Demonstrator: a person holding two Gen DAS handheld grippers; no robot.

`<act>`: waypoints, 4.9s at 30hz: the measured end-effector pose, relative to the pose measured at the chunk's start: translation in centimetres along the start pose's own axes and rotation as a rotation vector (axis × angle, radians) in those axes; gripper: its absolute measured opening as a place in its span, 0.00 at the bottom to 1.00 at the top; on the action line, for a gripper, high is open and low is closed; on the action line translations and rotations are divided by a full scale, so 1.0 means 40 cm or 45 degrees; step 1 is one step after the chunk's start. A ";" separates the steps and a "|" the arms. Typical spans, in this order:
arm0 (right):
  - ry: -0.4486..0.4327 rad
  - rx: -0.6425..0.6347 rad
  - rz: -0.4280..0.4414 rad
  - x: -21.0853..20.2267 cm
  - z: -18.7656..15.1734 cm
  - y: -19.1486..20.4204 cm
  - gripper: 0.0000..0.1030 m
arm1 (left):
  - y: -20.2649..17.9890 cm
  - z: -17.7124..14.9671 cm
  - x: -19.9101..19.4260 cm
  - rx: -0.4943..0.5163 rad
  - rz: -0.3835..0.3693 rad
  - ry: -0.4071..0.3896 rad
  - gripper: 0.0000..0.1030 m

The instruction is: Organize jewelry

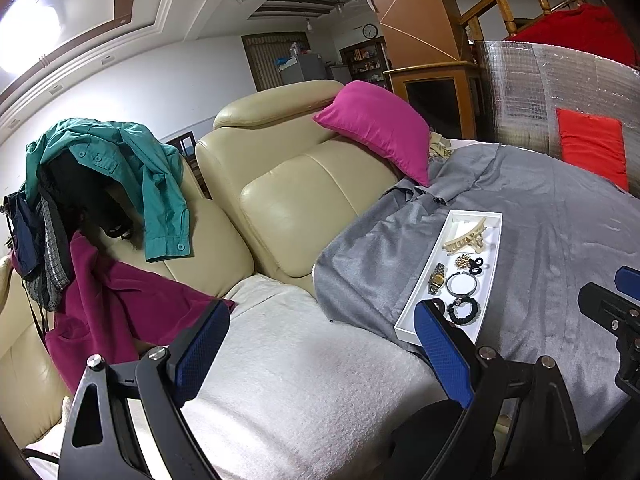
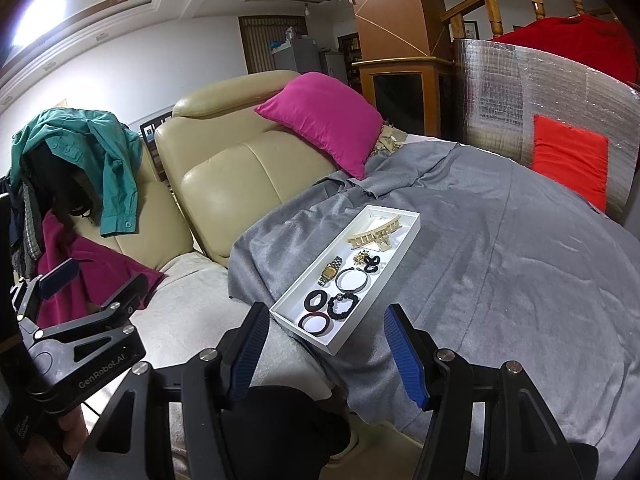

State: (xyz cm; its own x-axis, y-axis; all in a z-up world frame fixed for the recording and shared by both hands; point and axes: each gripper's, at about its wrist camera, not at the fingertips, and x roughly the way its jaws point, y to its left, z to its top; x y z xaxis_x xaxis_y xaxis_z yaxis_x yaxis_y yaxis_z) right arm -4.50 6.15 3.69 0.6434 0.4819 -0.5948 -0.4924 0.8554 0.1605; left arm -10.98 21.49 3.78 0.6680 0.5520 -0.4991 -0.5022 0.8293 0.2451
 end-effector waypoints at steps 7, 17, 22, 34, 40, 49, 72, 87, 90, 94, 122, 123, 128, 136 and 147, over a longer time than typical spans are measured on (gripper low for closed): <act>0.000 -0.001 0.002 0.001 0.001 0.002 0.62 | 0.001 0.000 0.001 0.000 0.000 -0.001 0.91; 0.005 0.000 0.005 0.006 0.004 0.005 0.62 | 0.004 -0.002 0.005 0.001 -0.001 0.008 0.91; 0.005 0.005 0.003 0.009 0.003 0.006 0.62 | 0.003 -0.003 0.006 0.003 -0.001 0.009 0.91; 0.001 0.011 -0.002 0.010 0.001 0.005 0.62 | 0.010 -0.006 0.018 0.003 -0.004 0.020 0.91; 0.003 0.012 -0.002 0.009 0.002 0.005 0.62 | 0.010 -0.008 0.019 0.003 -0.006 0.025 0.91; 0.004 0.011 0.000 0.009 0.002 0.004 0.62 | 0.012 -0.009 0.022 0.009 -0.012 0.027 0.91; 0.002 -0.016 -0.035 0.040 0.031 0.028 0.62 | 0.021 -0.011 0.033 -0.003 0.002 0.031 0.91; 0.041 -0.020 -0.073 0.136 0.078 0.002 0.62 | 0.008 0.023 0.118 -0.028 0.001 0.081 0.91; 0.046 -0.021 -0.085 0.149 0.083 -0.007 0.62 | -0.005 0.029 0.136 -0.026 -0.008 0.092 0.91; 0.063 -0.019 -0.095 0.167 0.085 -0.019 0.62 | -0.024 0.035 0.159 -0.016 -0.023 0.106 0.91; 0.049 -0.025 -0.179 0.167 0.104 -0.021 0.62 | -0.046 0.072 0.198 -0.010 -0.123 0.094 0.91; 0.048 -0.028 -0.181 0.168 0.105 -0.020 0.62 | -0.046 0.072 0.198 -0.010 -0.126 0.094 0.91; 0.057 -0.035 -0.182 0.180 0.108 -0.012 0.62 | -0.045 0.072 0.208 -0.009 -0.128 0.101 0.91; 0.064 -0.036 -0.171 0.196 0.113 -0.002 0.62 | -0.032 0.069 0.227 -0.013 -0.116 0.118 0.91; 0.072 -0.038 -0.151 0.220 0.118 0.012 0.62 | -0.022 0.072 0.243 -0.011 -0.105 0.126 0.91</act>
State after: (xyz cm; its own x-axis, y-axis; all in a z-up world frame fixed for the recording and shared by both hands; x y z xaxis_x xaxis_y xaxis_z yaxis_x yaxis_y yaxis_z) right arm 3.69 11.71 2.27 0.6646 0.3653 -0.6519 -0.4326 0.8994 0.0629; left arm -2.48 26.38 1.09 0.6500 0.4704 -0.5968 -0.4528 0.8705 0.1929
